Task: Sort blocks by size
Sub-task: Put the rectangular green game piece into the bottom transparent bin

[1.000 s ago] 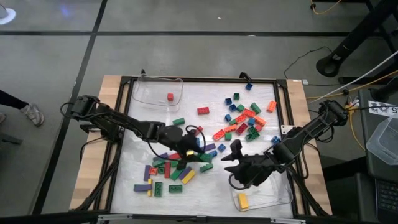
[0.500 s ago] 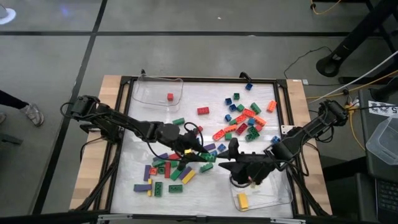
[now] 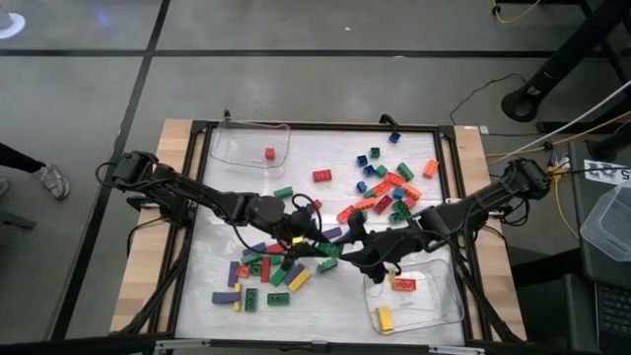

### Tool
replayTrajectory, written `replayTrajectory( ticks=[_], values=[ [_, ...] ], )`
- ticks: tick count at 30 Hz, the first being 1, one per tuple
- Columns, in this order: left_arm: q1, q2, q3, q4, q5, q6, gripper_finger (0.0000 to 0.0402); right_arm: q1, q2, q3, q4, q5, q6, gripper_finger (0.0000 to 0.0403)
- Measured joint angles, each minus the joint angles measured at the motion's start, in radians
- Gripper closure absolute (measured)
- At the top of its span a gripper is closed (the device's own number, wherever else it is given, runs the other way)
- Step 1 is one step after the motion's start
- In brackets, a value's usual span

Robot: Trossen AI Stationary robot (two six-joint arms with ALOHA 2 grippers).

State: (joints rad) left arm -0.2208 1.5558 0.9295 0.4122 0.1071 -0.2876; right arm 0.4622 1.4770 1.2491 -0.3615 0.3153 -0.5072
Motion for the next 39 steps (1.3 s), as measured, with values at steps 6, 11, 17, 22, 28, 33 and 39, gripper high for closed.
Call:
replayTrajectory(
  ticks=[6, 11, 17, 22, 28, 33, 39],
  values=[
    [-0.001, 0.0, 0.0, 0.04, -0.001, -0.03, 0.0261, 0.001, 0.031, 0.001, 0.021, 0.027, -0.062, 0.021],
    [-0.001, 0.001, 0.0, 0.03, 0.0, -0.055, 0.0261, 0.002, 0.058, 0.001, 0.044, 0.038, -0.108, 0.0212],
    [-0.002, 0.001, 0.0, 0.025, 0.001, -0.03, 0.026, 0.002, 0.059, 0.001, 0.068, 0.047, -0.112, 0.0277],
    [-0.002, 0.001, 0.0, 0.024, 0.003, -0.029, 0.026, 0.002, 0.059, 0.0, 0.067, 0.046, -0.109, 0.0312],
    [-0.001, 0.001, 0.0, 0.016, 0.0, -0.04, 0.026, 0.002, 0.055, 0.0, 0.05, 0.025, -0.002, 0.0312],
    [0.0, 0.001, -0.001, -0.034, -0.01, -0.044, 0.026, 0.002, 0.039, 0.001, -0.054, -0.026, 0.133, 0.0312],
    [0.002, 0.001, 0.0, -0.099, -0.006, 0.005, 0.026, 0.003, 0.031, 0.049, -0.229, -0.152, 0.324, 0.0312]
  ],
)
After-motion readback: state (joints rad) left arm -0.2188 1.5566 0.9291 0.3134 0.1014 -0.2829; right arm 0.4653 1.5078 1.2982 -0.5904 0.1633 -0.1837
